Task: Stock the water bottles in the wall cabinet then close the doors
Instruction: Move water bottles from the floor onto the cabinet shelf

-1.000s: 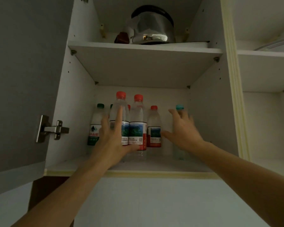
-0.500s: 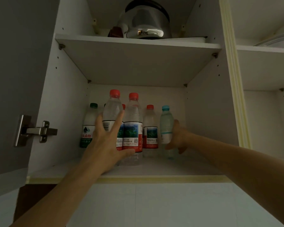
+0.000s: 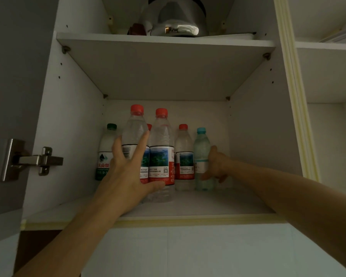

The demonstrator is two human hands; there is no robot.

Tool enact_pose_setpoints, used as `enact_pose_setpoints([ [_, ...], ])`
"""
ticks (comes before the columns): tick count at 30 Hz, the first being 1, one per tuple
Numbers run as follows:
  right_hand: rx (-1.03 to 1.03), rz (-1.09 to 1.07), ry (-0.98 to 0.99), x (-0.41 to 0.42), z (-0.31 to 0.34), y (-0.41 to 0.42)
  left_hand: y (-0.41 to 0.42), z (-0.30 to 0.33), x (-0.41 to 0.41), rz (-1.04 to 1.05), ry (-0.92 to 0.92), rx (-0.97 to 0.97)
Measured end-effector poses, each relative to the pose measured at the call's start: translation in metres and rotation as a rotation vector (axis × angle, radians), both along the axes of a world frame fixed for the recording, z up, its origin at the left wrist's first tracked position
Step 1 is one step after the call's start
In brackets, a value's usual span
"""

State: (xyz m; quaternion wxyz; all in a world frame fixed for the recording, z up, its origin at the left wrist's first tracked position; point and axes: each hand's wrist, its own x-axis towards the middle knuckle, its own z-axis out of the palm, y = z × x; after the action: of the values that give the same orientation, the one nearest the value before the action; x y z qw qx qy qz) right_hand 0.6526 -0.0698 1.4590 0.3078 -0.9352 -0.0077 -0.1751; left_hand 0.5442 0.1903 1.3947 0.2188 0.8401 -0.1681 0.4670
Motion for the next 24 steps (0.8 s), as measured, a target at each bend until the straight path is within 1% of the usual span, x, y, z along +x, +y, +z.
enact_pose_setpoints([
  [5, -0.150, -0.046, -0.023, 0.002, -0.007, -0.002, 0.000, 0.000, 0.001, 0.009, -0.006, 0.003],
  [6, -0.191, -0.082, -0.054, 0.000, -0.007, -0.002, 0.000, 0.000, 0.001, 0.009, -0.003, 0.000],
  [8, -0.244, -0.175, -0.216, -0.011, -0.003, 0.000, 0.000, 0.000, 0.000, 0.013, 0.003, -0.005],
  [9, -0.219, -0.171, -0.326, -0.019, 0.002, 0.002, 0.000, 0.000, 0.000, 0.015, 0.008, -0.006],
  [10, -0.135, -0.097, -0.420, -0.029, 0.008, 0.006, 0.000, -0.001, 0.000, 0.014, 0.015, -0.008],
  [11, -0.010, 0.039, -0.460, -0.039, 0.013, 0.011, 0.000, 0.000, 0.000, 0.010, 0.021, -0.009],
  [12, 0.114, 0.205, -0.423, -0.050, 0.016, 0.018, 0.000, 0.000, 0.000, 0.004, 0.028, -0.011],
  [13, 0.206, 0.370, -0.322, -0.060, 0.015, 0.026, 0.000, 0.000, 0.000, -0.007, 0.036, -0.017],
  [14, 0.244, 0.488, -0.210, -0.070, 0.012, 0.035, 0.000, 0.000, 0.000, -0.025, 0.043, -0.028],
  [16, 0.260, 0.605, -0.077, -0.082, 0.002, 0.051, 0.001, 0.001, 0.000, -0.070, 0.052, -0.051],
  [19, 0.303, 0.646, -0.061, -0.084, -0.015, 0.068, 0.001, 0.002, -0.002, -0.070, 0.051, -0.055],
  [24, 0.252, 0.595, -0.124, -0.087, -0.021, 0.067, -0.002, 0.000, -0.010, -0.023, 0.110, -0.038],
])
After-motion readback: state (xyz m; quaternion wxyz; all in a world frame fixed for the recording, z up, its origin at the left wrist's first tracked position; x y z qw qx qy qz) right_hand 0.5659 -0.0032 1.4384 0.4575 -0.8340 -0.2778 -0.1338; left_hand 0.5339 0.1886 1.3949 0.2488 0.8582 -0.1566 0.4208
